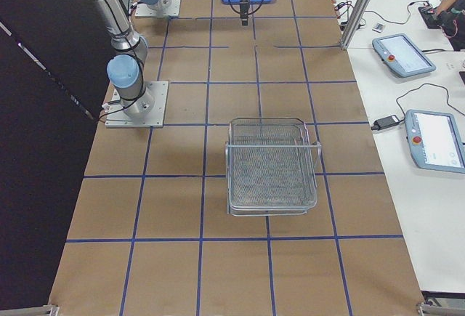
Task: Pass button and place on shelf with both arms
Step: 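Move the left gripper down toward the red push button in the blue tray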
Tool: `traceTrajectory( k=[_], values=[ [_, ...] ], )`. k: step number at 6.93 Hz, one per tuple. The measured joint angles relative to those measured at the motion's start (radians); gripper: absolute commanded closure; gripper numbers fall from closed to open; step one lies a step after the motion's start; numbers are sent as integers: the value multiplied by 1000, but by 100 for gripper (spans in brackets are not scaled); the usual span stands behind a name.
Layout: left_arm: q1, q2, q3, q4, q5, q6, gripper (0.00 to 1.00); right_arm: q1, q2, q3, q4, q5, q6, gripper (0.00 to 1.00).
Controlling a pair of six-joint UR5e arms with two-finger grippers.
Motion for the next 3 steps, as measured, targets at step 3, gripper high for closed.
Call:
traceTrajectory(
  k=[3],
  values=[
    [27, 1, -39, 1, 0, 103, 0, -1, 1, 1, 0, 0, 0, 0]
  ],
)
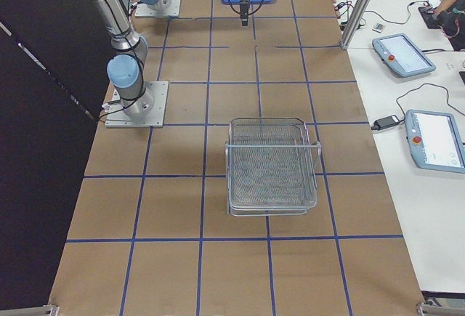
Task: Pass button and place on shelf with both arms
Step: 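Move the left gripper down toward the red push button in the blue tray, then lower the left gripper and close it on the red push button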
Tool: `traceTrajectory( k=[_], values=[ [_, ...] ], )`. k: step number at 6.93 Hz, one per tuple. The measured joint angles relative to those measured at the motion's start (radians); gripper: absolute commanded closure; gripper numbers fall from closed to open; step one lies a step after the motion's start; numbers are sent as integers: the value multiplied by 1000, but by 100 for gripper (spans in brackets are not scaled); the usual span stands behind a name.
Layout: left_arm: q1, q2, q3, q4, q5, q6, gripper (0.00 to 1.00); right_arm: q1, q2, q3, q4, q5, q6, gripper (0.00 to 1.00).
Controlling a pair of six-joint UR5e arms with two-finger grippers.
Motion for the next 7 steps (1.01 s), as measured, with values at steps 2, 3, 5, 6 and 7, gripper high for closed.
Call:
traceTrajectory(
  k=[2, 3, 5, 6, 7],
  values=[
    [139, -21, -113, 54, -6, 179, 0, -1, 0, 0, 2, -1, -1, 0],
    [195, -34, -192, 147, -5, 272, 0, -1, 0, 0, 2, -1, -1, 0],
    [295, -85, -360, 381, -10, 389, 0, -1, 0, 0, 2, -1, -1, 0],
    [326, -114, -446, 493, -13, 412, 0, -1, -1, 0, 2, -1, -1, 0],
    [338, -133, -522, 590, -14, 413, 0, -1, -1, 1, 2, -1, -1, 0]
  ],
)
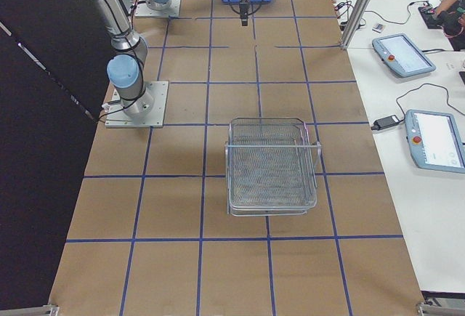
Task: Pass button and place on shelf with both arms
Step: 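Lower the left gripper and close it on the red push button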
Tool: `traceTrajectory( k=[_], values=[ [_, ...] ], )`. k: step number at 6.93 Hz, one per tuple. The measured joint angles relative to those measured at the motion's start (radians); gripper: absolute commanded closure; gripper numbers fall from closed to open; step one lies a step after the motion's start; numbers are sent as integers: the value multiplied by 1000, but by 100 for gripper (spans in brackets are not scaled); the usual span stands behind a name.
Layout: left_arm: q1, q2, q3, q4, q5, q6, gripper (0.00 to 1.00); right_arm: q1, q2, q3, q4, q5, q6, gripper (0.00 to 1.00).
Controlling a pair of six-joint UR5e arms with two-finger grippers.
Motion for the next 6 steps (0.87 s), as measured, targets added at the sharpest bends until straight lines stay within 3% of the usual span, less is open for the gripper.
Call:
traceTrajectory(
  k=[2, 3, 4, 6],
  values=[
    [7, -21, -73, 100, 6, -41, 2, 0, 0, 0, 1, 0, 0, 0],
    [7, -28, -80, 111, 7, -59, 16, 0, 0, 0, 0, 1, 0, 0],
    [8, -32, -82, 115, 8, -66, 39, 0, 0, 0, 0, 1, 0, 0],
    [8, -34, -80, 121, 13, -65, 48, 0, 0, 0, 0, 1, 1, 0]
  ],
)
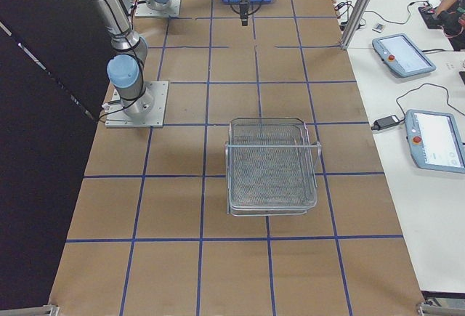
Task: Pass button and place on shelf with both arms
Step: 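Lower the left gripper and close it on the red push button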
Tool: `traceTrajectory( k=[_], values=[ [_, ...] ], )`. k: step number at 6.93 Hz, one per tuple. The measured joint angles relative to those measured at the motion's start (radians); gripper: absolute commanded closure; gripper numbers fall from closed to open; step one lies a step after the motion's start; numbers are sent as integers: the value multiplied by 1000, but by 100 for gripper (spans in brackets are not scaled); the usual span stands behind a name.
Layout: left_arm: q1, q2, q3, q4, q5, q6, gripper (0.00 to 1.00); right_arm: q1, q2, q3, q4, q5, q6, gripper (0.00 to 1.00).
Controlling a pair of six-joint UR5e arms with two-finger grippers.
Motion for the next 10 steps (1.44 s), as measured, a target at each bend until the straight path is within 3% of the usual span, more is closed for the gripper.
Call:
traceTrajectory(
  k=[1, 3, 8, 10],
  values=[
    [0, 0, 1, 13, 1, 4, 49, 0, 0, 0, 0, 0, 0, 0],
    [-1, -2, 1, 43, 0, 14, 82, 0, 1, 0, 0, 0, -1, 0],
    [-8, 47, 16, 10, -10, 7, 87, -3, 1, -4, -1, -1, -1, 0],
    [-18, 95, 104, -170, -22, -18, 89, -23, 0, -15, 1, -1, -16, 0]
  ],
)
